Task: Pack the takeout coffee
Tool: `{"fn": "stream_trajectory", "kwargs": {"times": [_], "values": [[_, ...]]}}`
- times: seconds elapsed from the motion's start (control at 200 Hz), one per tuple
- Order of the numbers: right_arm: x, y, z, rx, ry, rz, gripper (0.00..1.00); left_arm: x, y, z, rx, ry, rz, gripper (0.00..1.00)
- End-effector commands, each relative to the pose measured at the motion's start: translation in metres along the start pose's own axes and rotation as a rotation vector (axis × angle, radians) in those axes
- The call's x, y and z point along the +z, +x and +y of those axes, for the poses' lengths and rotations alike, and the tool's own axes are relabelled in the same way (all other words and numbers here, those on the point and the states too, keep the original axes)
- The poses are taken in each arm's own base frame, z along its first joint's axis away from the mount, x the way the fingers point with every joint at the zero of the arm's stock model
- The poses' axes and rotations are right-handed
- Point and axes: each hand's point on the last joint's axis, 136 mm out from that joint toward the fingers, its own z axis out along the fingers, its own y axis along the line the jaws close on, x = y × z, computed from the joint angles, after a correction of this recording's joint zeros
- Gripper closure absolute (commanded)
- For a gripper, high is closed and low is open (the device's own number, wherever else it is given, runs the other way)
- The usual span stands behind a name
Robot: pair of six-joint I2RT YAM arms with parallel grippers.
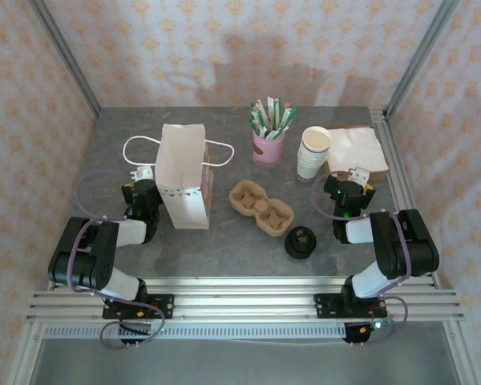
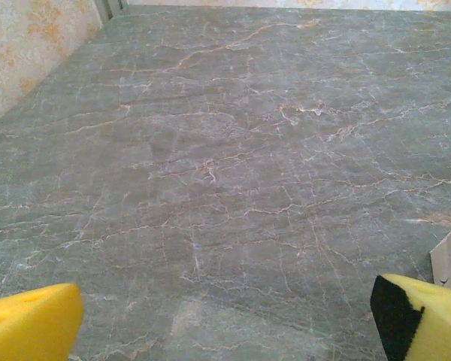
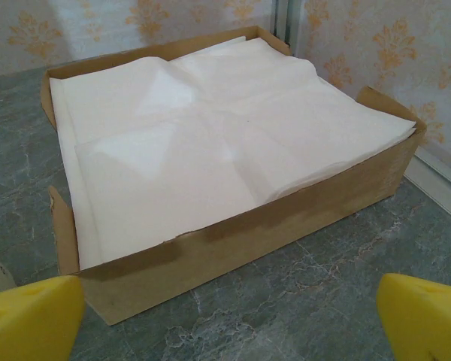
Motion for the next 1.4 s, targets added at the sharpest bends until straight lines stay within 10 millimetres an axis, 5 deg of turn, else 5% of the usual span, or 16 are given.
{"fn": "stream_trajectory", "kwargs": {"times": [0.0,0.851,0.996,1.186,1.396], "values": [[0.004,-0.01,0.002,0.01,-0.007,-0.031,0.01,0.003,-0.016,0.001,0.0,-0.029,-0.05,0.0],[0.004,-0.011,0.003,0.007,-0.012,-0.033,0.01,0.003,-0.016,0.001,-0.001,-0.027,-0.05,0.0],[-0.008,-0.021,0.001,0.02,-0.023,-0.073,0.01,0.0,-0.021,0.003,-0.003,-0.036,-0.049,0.0],[-0.046,-0.044,-0.022,0.068,0.029,-0.117,0.01,-0.032,-0.039,0.04,-0.028,-0.199,-0.021,0.0],[-0.081,-0.061,-0.044,0.186,0.097,-0.06,0.01,-0.085,-0.033,0.074,-0.172,-0.265,-0.021,0.0]]}}
